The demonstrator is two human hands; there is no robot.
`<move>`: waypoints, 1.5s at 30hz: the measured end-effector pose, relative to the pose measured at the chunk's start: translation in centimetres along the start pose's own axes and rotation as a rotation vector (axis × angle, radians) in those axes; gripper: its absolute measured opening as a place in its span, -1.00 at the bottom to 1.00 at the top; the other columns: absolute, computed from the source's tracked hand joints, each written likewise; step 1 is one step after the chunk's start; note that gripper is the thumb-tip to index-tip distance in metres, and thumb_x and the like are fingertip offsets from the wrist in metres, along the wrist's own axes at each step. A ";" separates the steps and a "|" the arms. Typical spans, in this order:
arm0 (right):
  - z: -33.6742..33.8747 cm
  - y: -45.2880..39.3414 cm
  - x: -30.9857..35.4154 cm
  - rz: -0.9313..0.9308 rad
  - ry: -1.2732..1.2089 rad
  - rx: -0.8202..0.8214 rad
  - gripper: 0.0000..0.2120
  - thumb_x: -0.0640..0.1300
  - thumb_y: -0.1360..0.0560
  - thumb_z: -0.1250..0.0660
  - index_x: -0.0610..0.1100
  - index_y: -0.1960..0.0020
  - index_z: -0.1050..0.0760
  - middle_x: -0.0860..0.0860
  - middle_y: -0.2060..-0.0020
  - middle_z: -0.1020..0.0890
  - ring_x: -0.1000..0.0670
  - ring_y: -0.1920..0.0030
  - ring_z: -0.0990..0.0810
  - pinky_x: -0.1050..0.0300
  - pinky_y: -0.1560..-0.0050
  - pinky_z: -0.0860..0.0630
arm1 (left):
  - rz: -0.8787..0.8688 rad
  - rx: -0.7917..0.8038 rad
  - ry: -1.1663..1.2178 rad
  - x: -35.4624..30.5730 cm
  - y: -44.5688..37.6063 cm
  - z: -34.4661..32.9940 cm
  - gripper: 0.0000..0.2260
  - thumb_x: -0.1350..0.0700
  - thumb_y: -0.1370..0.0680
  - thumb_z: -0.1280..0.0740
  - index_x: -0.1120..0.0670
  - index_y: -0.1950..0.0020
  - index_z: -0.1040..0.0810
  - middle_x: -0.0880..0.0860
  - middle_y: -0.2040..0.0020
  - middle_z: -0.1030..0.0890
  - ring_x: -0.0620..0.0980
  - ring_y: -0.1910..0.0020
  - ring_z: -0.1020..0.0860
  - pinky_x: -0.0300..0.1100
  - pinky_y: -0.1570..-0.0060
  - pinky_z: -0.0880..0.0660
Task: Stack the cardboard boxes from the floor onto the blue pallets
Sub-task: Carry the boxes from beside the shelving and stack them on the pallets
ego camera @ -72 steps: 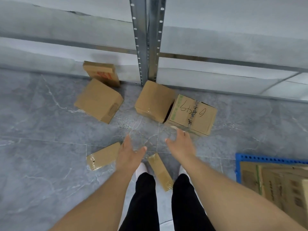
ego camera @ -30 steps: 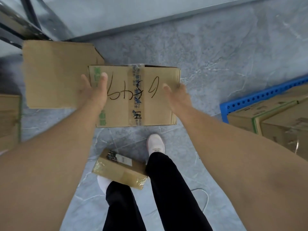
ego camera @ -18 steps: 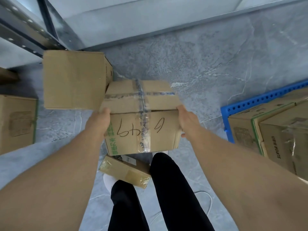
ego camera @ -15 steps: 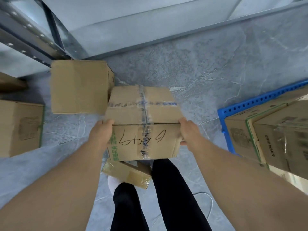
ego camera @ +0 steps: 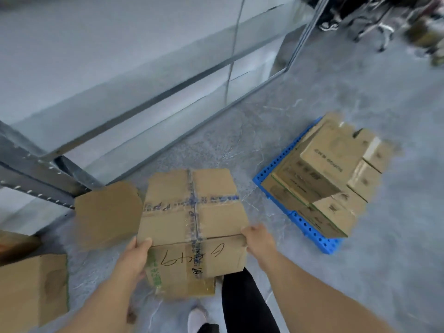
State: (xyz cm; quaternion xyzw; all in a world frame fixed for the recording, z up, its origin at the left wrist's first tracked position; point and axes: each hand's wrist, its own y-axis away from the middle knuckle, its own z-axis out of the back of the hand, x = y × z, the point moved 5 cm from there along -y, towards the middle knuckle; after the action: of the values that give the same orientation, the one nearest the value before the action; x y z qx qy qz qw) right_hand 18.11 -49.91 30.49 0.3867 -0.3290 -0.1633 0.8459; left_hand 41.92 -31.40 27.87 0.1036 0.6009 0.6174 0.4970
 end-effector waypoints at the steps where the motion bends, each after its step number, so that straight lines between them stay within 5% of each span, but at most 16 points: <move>1: 1.3 1.6 -0.8 -0.009 -0.020 -0.029 -0.77 -0.07 -0.50 -0.23 -0.19 -0.06 -0.49 -0.12 0.05 -0.55 -0.15 -0.06 -0.55 -0.04 -0.10 -0.50 | -0.032 0.032 -0.019 -0.6 1.5 -0.3 -0.57 0.05 -0.60 -0.21 0.02 -0.46 -0.23 0.15 -0.36 -0.41 0.20 -0.25 -0.44 0.07 -0.19 -0.38; 4: 4.8 5.6 -3.2 -0.013 -0.103 -0.101 -0.78 -0.06 -0.53 -0.23 -0.16 -0.10 -0.48 -0.07 0.05 -0.56 -0.12 -0.07 -0.54 0.05 -0.05 -0.46 | -0.132 0.094 -0.104 -2.4 5.4 -1.8 -0.62 0.08 -0.61 -0.19 0.07 -0.42 -0.29 0.15 -0.35 -0.43 0.19 -0.27 -0.43 0.11 -0.27 -0.36; 9: 10.1 10.4 -6.1 -0.017 -0.248 -0.238 -0.88 -0.14 -0.52 -0.18 -0.12 0.17 -0.42 -0.01 0.29 -0.46 -0.01 0.24 -0.44 0.12 0.22 -0.36 | -0.292 0.152 -0.230 -5.5 11.0 -5.3 -0.62 0.07 -0.61 -0.18 0.08 -0.43 -0.30 0.14 -0.38 -0.40 0.18 -0.31 -0.39 0.14 -0.29 -0.34; 13: 13.1 12.6 -8.3 -0.057 -0.306 -0.320 -0.85 -0.12 -0.53 -0.17 -0.17 0.00 -0.45 -0.06 0.17 -0.51 -0.03 0.16 -0.48 0.14 0.28 -0.36 | -0.369 0.212 -0.262 -6.5 14.2 -8.1 -0.61 0.08 -0.60 -0.20 0.07 -0.44 -0.30 0.10 -0.40 -0.37 0.16 -0.34 -0.37 0.08 -0.32 -0.32; 19: 16.7 14.5 -11.1 -0.069 -0.385 -0.386 -0.82 -0.08 -0.54 -0.19 -0.17 -0.04 -0.44 -0.08 0.13 -0.53 -0.06 0.12 -0.50 0.11 0.17 -0.41 | -0.415 0.291 -0.347 -7.5 17.5 -12.0 -0.62 0.07 -0.61 -0.18 0.11 -0.42 -0.31 0.14 -0.36 -0.42 0.16 -0.29 -0.40 0.10 -0.29 -0.35; 24: 19.3 14.8 -13.6 -0.084 -0.476 -0.433 -0.84 -0.11 -0.53 -0.21 -0.17 -0.04 -0.44 -0.09 0.15 -0.53 -0.04 0.19 -0.48 0.15 0.34 -0.32 | -0.449 0.348 -0.424 -7.6 18.6 -15.5 -0.54 0.01 -0.61 -0.17 0.04 -0.49 -0.20 0.11 -0.45 -0.31 0.17 -0.39 -0.31 0.16 -0.35 -0.29; 41: 29.0 15.2 -25.7 -0.088 -0.646 -0.482 -0.90 -0.13 -0.47 -0.24 -0.16 0.16 -0.39 -0.08 0.31 -0.47 -0.05 0.30 -0.44 0.15 0.38 -0.29 | -0.513 0.375 -0.514 -2.9 26.8 -27.8 -0.54 0.06 -0.60 -0.19 0.08 -0.49 -0.21 0.13 -0.43 -0.34 0.16 -0.37 -0.34 0.13 -0.35 -0.30; 45: 32.1 15.2 -29.8 -0.109 -0.644 -0.494 -0.87 -0.10 -0.48 -0.25 -0.15 0.19 -0.39 -0.07 0.31 -0.47 -0.06 0.28 -0.45 0.13 0.36 -0.28 | -0.514 0.396 -0.525 -0.7 29.5 -31.9 -0.71 0.10 -0.61 -0.18 0.07 -0.32 -0.37 0.13 -0.32 -0.45 0.14 -0.26 -0.43 0.11 -0.31 -0.35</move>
State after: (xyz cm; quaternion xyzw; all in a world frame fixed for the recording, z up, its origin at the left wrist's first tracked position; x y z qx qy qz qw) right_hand -25.27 -41.82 44.76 0.1180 -0.5068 -0.3945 0.7574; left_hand 4.68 -45.94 44.99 0.1977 0.5671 0.2986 0.7417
